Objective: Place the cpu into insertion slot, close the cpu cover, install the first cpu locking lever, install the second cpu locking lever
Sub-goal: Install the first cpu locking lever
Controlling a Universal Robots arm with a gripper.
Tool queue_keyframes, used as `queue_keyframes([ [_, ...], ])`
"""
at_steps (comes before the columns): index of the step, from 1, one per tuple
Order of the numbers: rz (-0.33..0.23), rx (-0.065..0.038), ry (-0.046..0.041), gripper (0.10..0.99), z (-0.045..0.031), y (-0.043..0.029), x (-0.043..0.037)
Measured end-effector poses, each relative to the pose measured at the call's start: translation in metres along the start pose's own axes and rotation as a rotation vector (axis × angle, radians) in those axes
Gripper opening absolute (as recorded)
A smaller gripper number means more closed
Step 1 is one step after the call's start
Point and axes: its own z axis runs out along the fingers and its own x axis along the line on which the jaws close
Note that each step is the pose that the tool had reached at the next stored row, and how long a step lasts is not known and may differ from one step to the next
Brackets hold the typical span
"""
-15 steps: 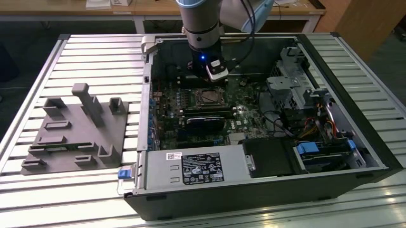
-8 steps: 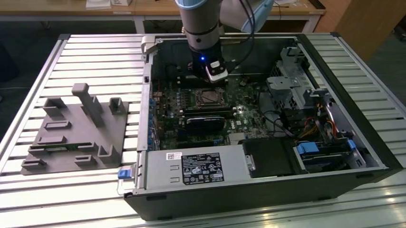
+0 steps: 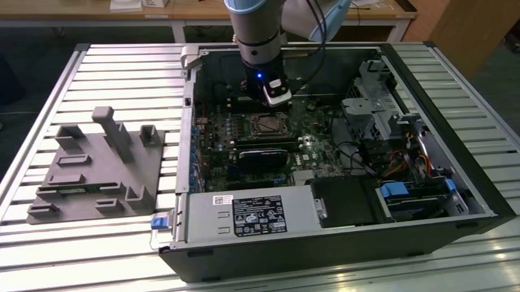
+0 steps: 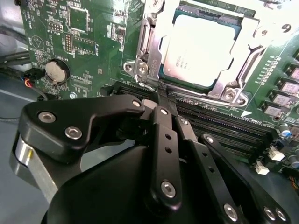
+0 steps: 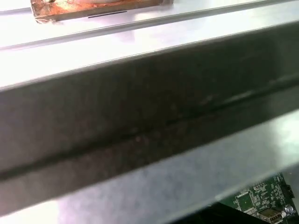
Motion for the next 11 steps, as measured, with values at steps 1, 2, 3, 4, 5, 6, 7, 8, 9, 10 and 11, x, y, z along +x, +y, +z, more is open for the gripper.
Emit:
queue_keyframes([
  [1, 0.0, 0.0, 0.0001, 0.106, 0.0, 0.0, 0.0],
  [2, 0.0, -0.001, 0.0002, 0.106, 0.0001, 0.0, 0.0],
  [3, 0.0, -0.001, 0.0002, 0.106, 0.0001, 0.0, 0.0],
  [4, 0.0, -0.001, 0.0002, 0.106, -0.0001, 0.0, -0.0001],
  [5, 0.0, -0.001, 0.0002, 0.106, -0.0006, 0.0001, -0.0002],
  [6, 0.0, -0.001, 0.0001, 0.106, -0.0013, 0.0003, -0.0004],
  [7, 0.0, -0.001, 0.0002, 0.106, -0.0024, 0.0005, -0.0006],
  [8, 0.0, -0.001, 0.0002, 0.106, -0.0036, 0.0008, -0.0008],
  [9, 0.0, -0.001, 0.0002, 0.106, -0.005, 0.001, -0.0011],
  [10, 0.0, -0.001, 0.0002, 0.106, -0.0065, 0.0013, -0.0013],
  [11, 0.0, -0.001, 0.0002, 0.106, -0.0081, 0.0017, -0.0016],
])
